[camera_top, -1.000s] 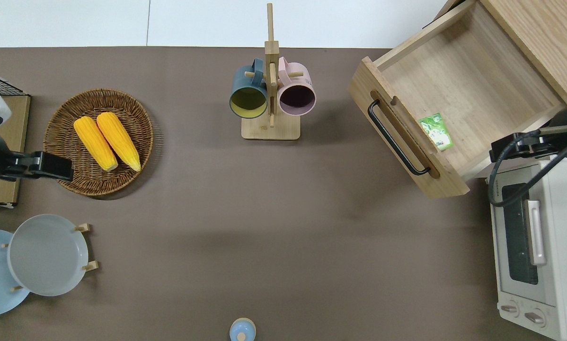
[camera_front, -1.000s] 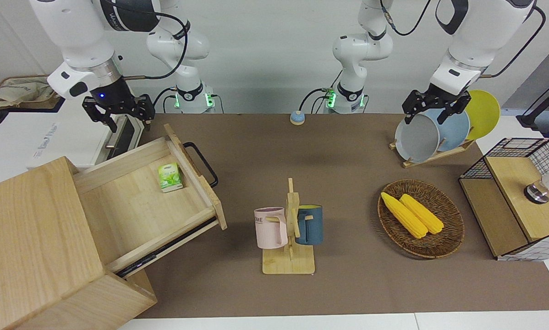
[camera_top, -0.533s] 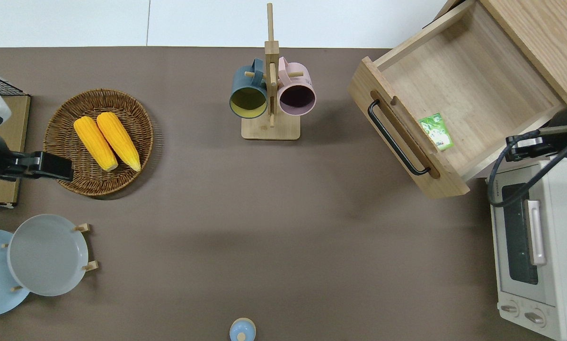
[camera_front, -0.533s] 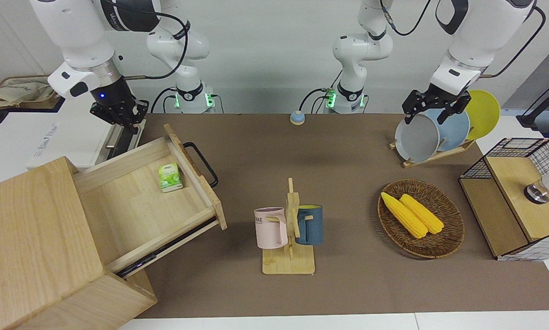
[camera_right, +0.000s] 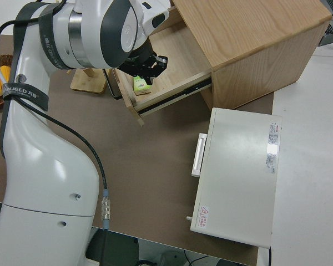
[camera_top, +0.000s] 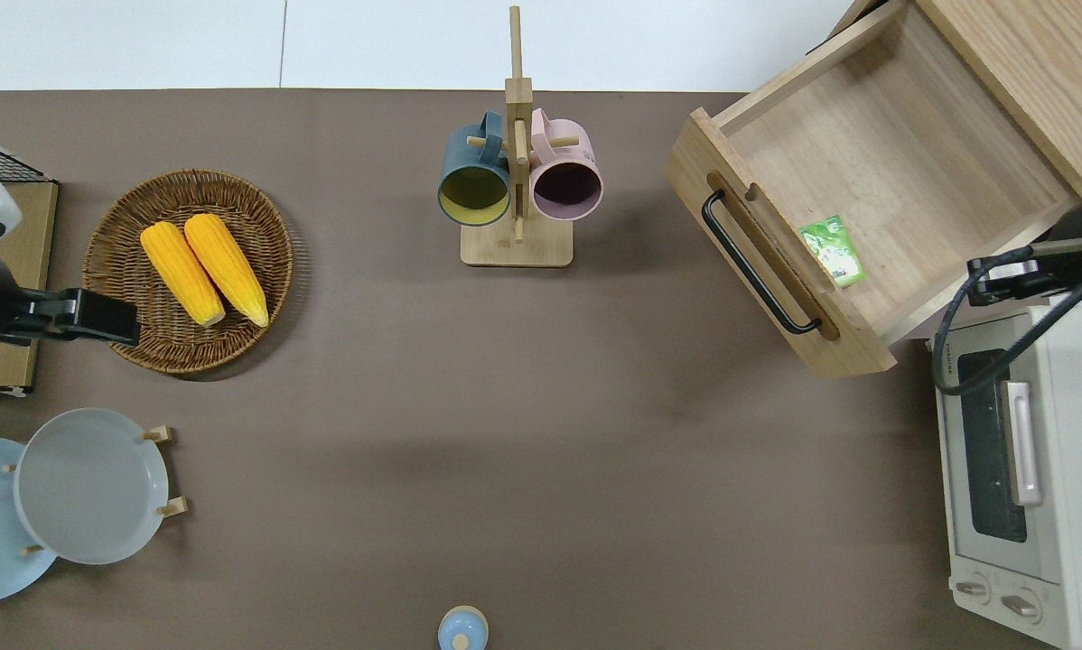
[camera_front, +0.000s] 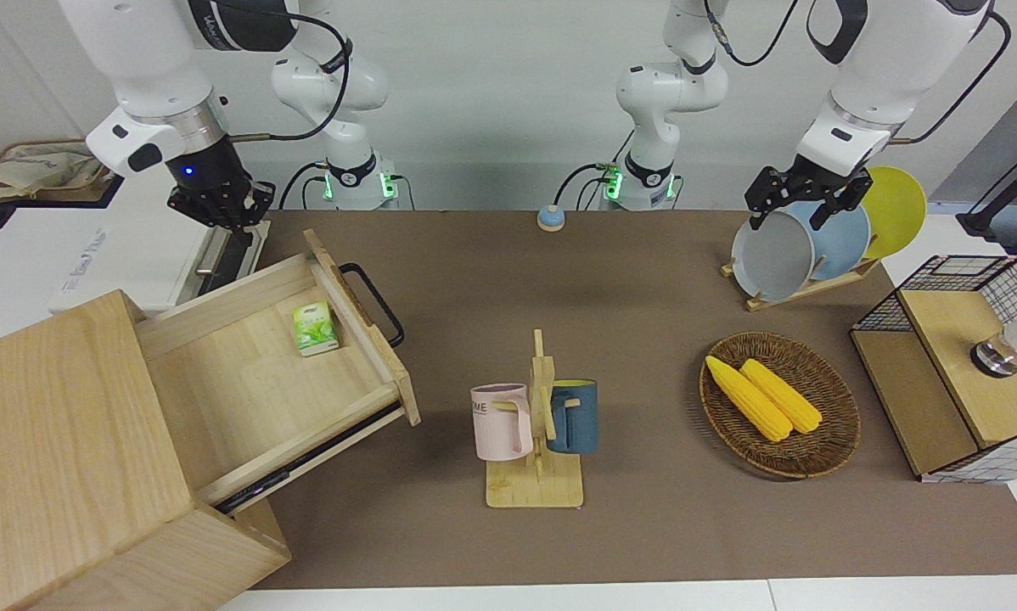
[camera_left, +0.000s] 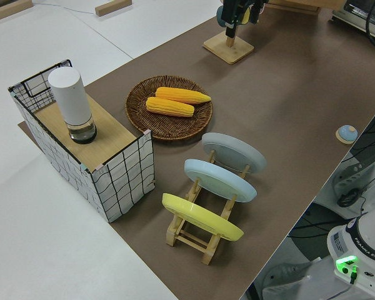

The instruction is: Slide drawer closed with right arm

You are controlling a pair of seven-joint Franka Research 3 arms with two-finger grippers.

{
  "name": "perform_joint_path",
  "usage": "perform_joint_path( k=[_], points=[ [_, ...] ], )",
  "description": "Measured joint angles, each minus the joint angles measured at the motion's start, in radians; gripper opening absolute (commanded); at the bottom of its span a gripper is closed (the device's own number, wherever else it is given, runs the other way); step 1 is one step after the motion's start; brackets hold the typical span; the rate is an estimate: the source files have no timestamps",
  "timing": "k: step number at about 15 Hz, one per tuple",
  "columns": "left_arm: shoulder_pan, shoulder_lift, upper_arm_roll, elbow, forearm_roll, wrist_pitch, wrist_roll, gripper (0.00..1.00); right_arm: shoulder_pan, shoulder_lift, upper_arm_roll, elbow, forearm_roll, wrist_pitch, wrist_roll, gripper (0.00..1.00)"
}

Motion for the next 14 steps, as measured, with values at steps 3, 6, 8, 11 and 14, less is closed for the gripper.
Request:
perform_joint_path(
  k=[3,6,8,11,14],
  points=[
    [0.0,0.0,0.0,0.0,0.0,0.0,0.0,0.99,0.001,-0.001,0.012,0.02,0.0,-0.002,0.002,0.0],
    [0.0,0.0,0.0,0.0,0.0,0.0,0.0,0.99,0.023,-0.001,0.025,0.034,0.0,-0.018,0.046,0.0],
    [0.0,0.0,0.0,0.0,0.0,0.0,0.0,0.99,0.061,-0.002,0.028,0.047,0.0,-0.034,0.126,0.0],
    [0.0,0.0,0.0,0.0,0.0,0.0,0.0,0.99,0.141,-0.005,0.03,0.059,0.0,-0.058,0.279,0.0],
    [0.0,0.0,0.0,0.0,0.0,0.0,0.0,0.99,0.201,-0.007,0.031,0.06,-0.001,-0.061,0.418,0.0]
  ],
)
